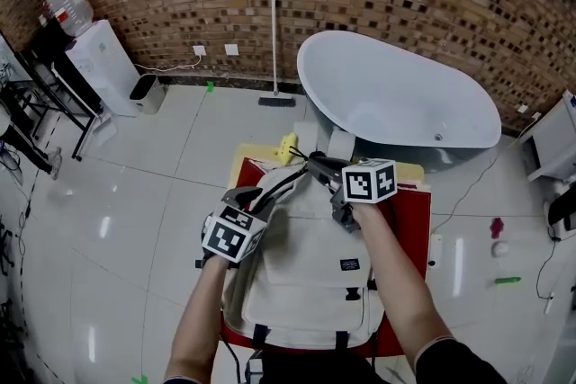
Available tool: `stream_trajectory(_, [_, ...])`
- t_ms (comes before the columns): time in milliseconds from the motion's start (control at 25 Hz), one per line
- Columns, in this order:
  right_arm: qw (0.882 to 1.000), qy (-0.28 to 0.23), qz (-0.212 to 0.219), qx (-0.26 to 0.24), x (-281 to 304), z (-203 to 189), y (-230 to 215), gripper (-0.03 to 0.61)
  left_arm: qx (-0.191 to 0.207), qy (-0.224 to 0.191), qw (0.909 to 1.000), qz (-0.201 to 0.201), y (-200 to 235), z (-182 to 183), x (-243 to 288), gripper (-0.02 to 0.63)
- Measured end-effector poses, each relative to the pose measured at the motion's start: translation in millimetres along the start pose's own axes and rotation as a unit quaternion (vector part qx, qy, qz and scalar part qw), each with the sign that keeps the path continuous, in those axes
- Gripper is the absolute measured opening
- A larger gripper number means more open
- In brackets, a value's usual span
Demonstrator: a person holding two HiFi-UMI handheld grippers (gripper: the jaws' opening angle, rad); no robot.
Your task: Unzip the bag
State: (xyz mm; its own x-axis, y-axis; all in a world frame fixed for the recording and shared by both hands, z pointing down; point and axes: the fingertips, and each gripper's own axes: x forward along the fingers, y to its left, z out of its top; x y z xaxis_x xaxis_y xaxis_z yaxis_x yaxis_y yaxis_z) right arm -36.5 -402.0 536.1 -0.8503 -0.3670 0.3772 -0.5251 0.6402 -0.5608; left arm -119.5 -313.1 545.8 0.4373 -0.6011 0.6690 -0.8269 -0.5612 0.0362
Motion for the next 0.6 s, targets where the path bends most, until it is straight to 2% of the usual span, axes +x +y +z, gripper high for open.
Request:
stream_trajectory(80, [1.0, -0.002, 0.004, -0.003, -0.4, 0.7, 3.7, 0.028, 0.022, -0.012, 0.9997, 0.001, -4.6, 19.5, 3.3, 0.132])
stream_trajectory(160, [1.0, -0.006, 0.012, -0.005, -1.2, 2.8, 10.4, 0.026, 0.06, -0.011, 0.9982, 0.0, -12.2, 36.2, 15.8, 0.133])
stream_trajectory(320, [1.0, -0.011, 0.016, -0.019, -7.5, 5.8, 21.3, 0.023, 0.103, 0.032, 0.994, 0.015, -16.9, 33.6, 47.0, 0.129])
stream_trajectory(400, [1.0, -0.01, 0.008, -0.023, -9.1, 6.8, 19.2, 0.021, 0.104, 0.033, 0.9938, 0.022, -12.5, 33.0, 48.2, 0.049])
stream_trajectory(440, [1.0, -0.01, 0.001, -0.021, -9.8, 7.6, 15.0, 0.021, 0.099, 0.031, 0.9943, 0.021, -11.0, 33.2, 46.3, 0.034])
stream_trajectory(600, [1.0, -0.015, -0.027, -0.002, -18.3, 9.8, -12.2, 0.021, 0.074, 0.023, 0.9969, 0.013, -3.5, 29.1, 33.9, 0.025])
